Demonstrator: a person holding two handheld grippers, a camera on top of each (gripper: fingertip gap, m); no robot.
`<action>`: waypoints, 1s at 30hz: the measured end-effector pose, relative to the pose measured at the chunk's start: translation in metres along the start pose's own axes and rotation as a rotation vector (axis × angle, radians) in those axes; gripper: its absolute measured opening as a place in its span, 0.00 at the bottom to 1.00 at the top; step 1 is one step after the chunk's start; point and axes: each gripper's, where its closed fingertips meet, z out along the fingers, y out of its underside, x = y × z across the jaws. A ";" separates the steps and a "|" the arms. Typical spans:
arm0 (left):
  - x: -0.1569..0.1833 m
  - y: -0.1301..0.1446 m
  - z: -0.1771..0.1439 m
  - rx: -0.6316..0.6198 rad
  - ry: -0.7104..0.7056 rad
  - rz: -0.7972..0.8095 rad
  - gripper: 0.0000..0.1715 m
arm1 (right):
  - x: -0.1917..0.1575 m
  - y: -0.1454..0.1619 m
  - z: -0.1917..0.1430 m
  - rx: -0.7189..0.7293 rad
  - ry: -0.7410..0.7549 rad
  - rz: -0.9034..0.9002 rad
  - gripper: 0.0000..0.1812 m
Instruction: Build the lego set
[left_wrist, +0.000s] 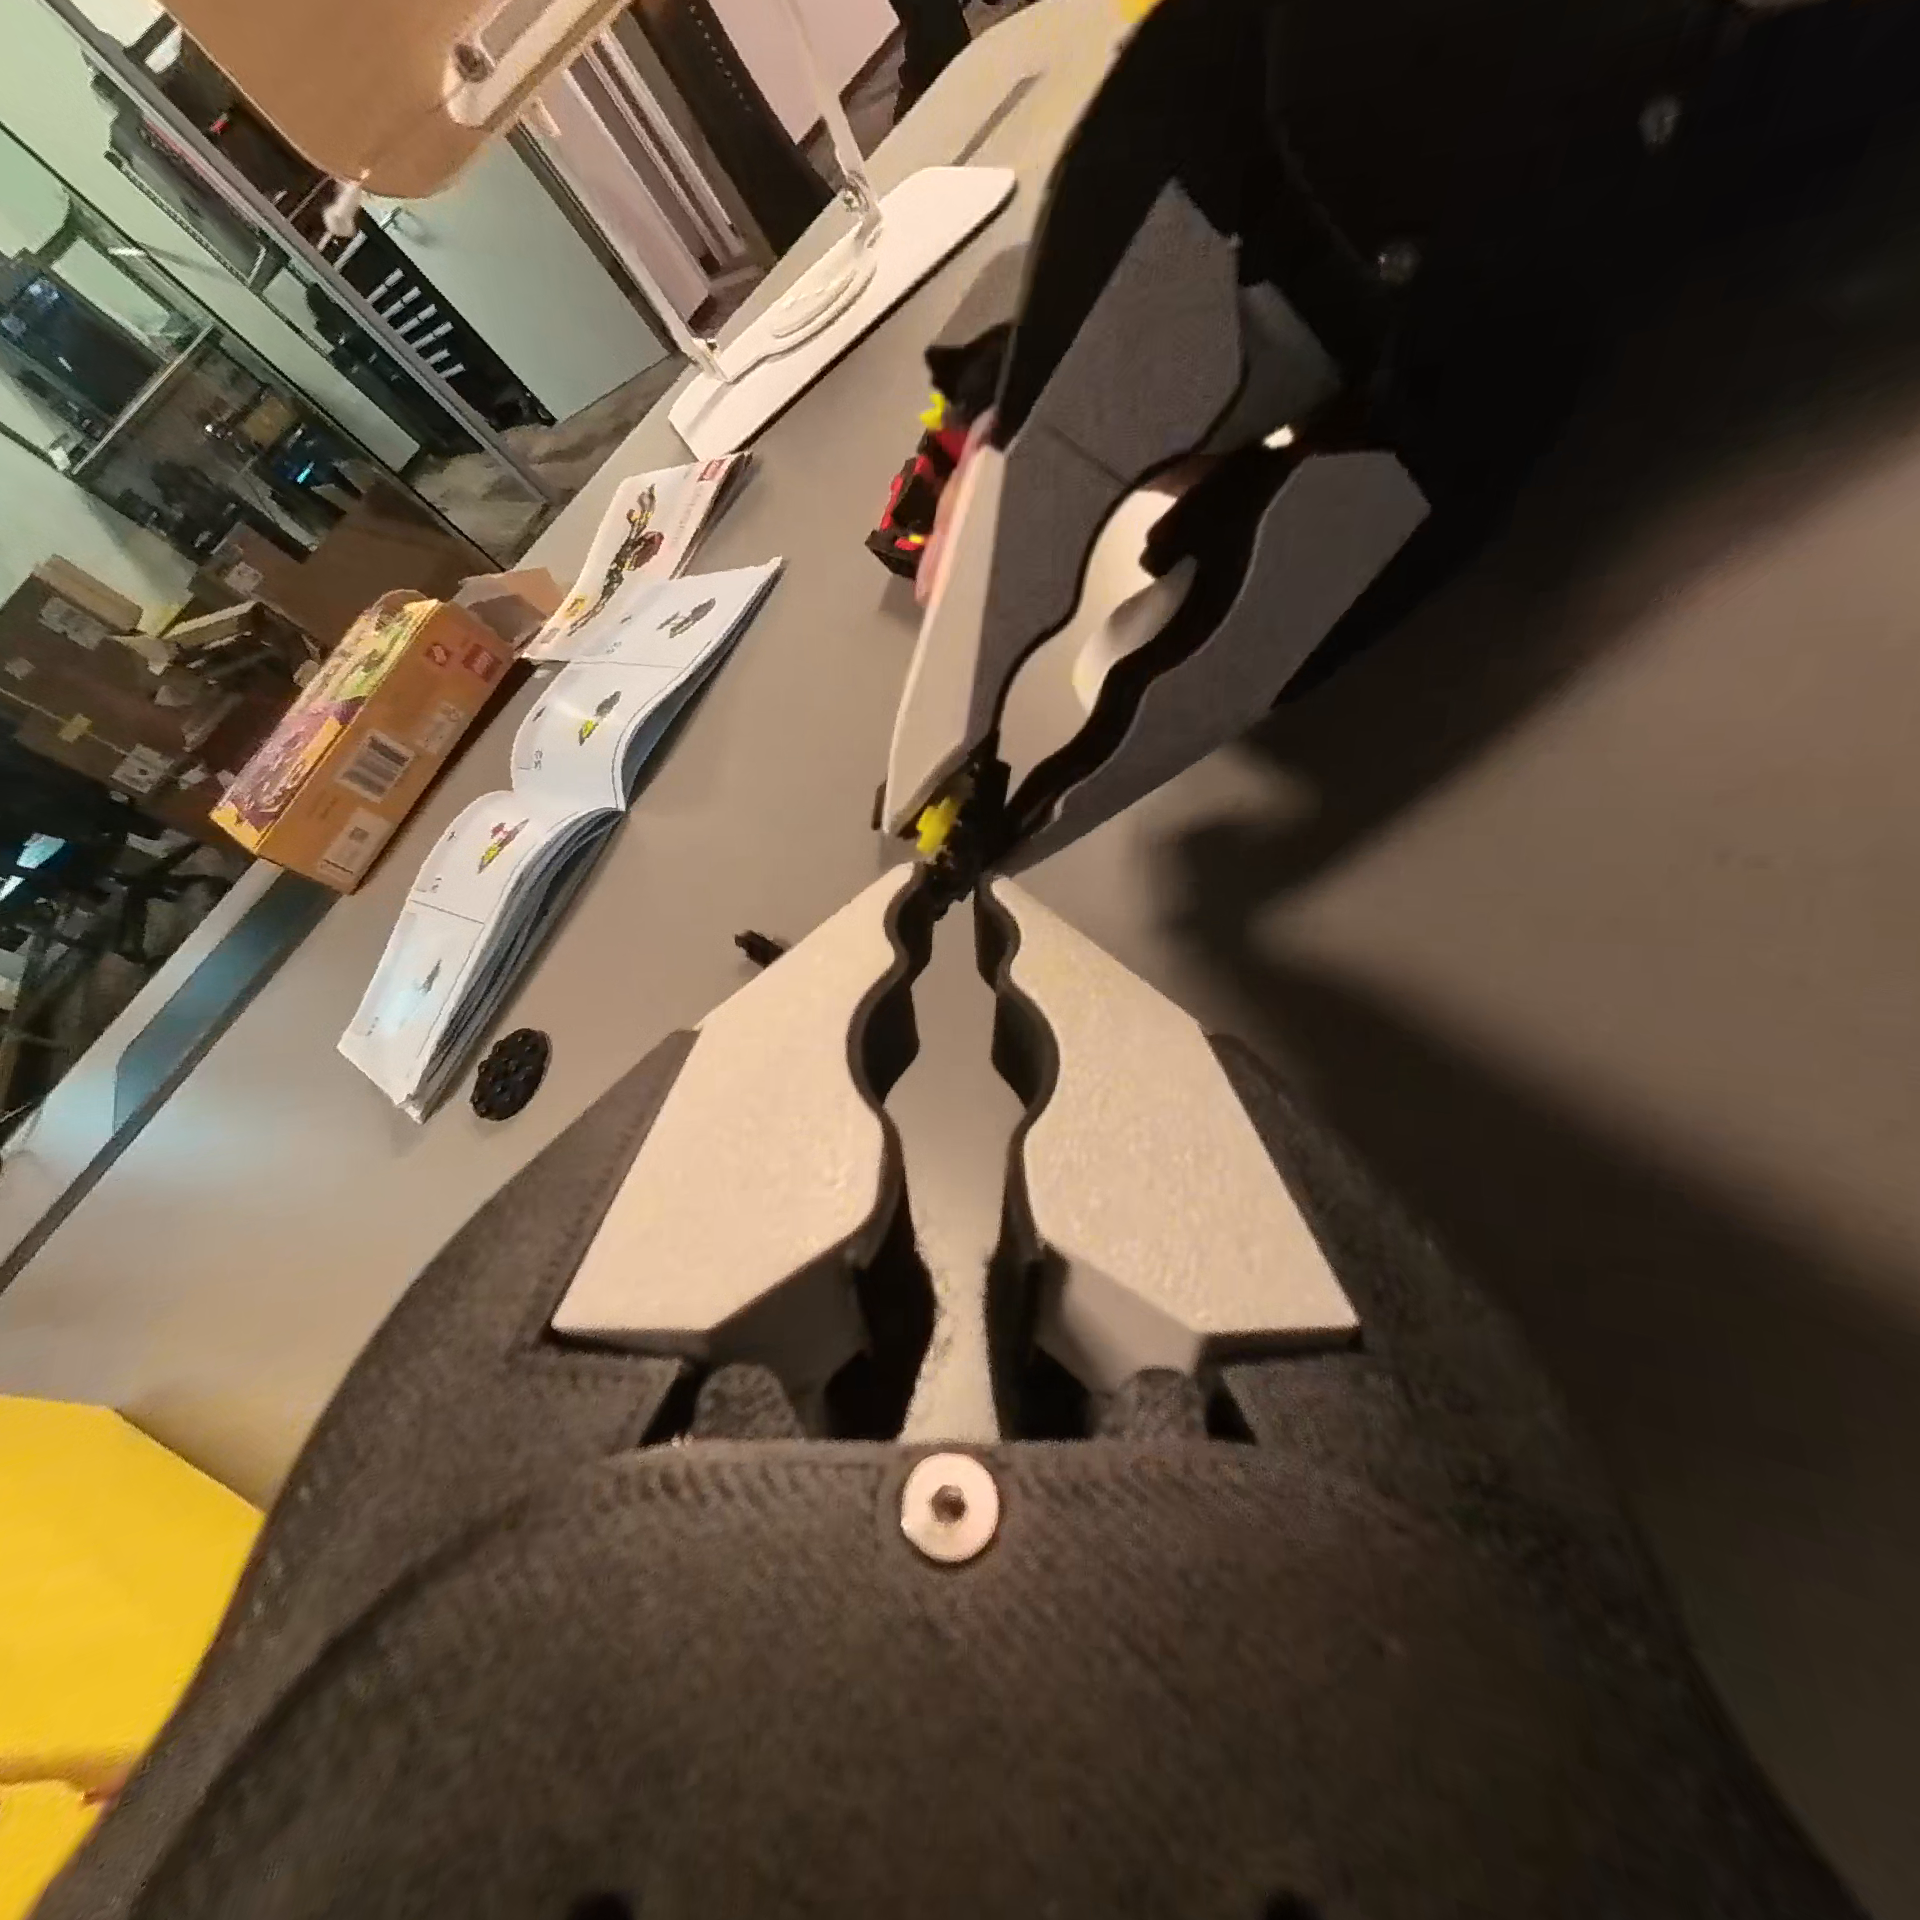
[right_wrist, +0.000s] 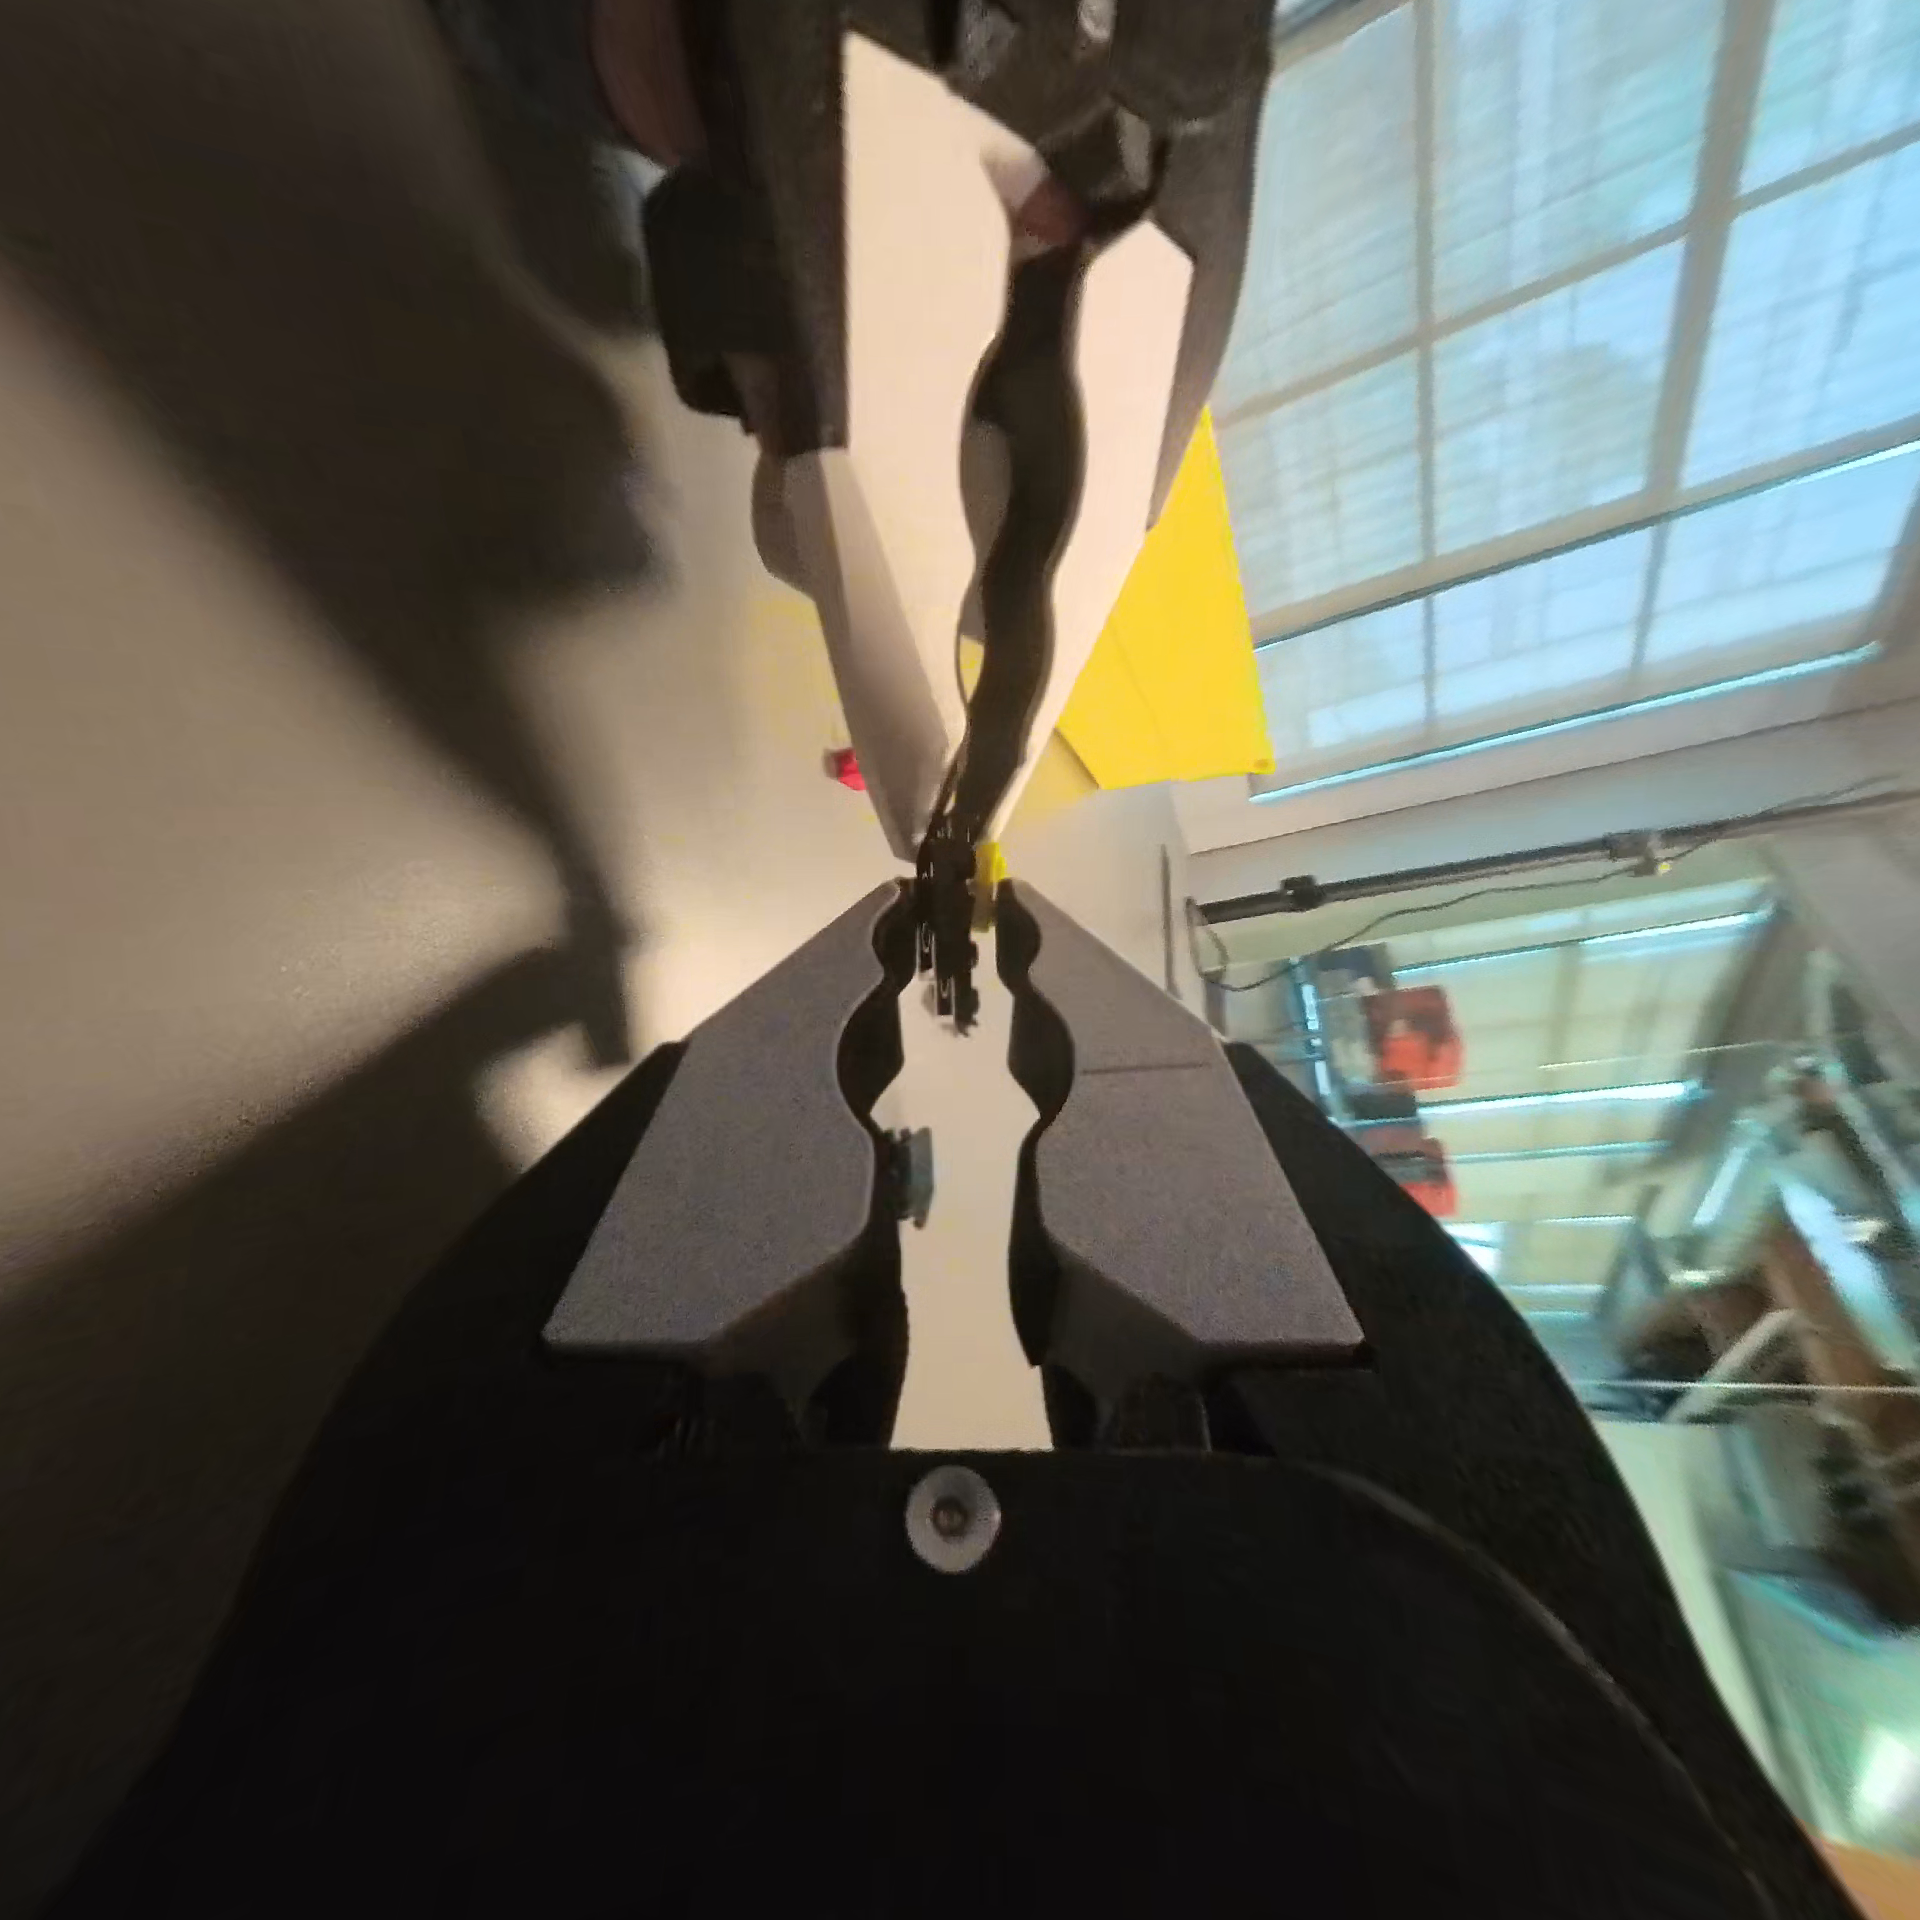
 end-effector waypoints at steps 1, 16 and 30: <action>0.000 0.000 0.000 0.001 0.002 0.000 0.04 | -0.001 0.000 0.000 -0.006 0.007 -0.031 0.07; 0.009 0.014 0.011 -0.103 -0.004 0.154 0.04 | -0.013 0.012 0.000 -0.028 -0.063 0.068 0.14; 0.009 0.013 0.003 -0.072 -0.018 0.087 0.30 | 0.039 0.027 -0.077 -0.194 0.437 0.290 0.35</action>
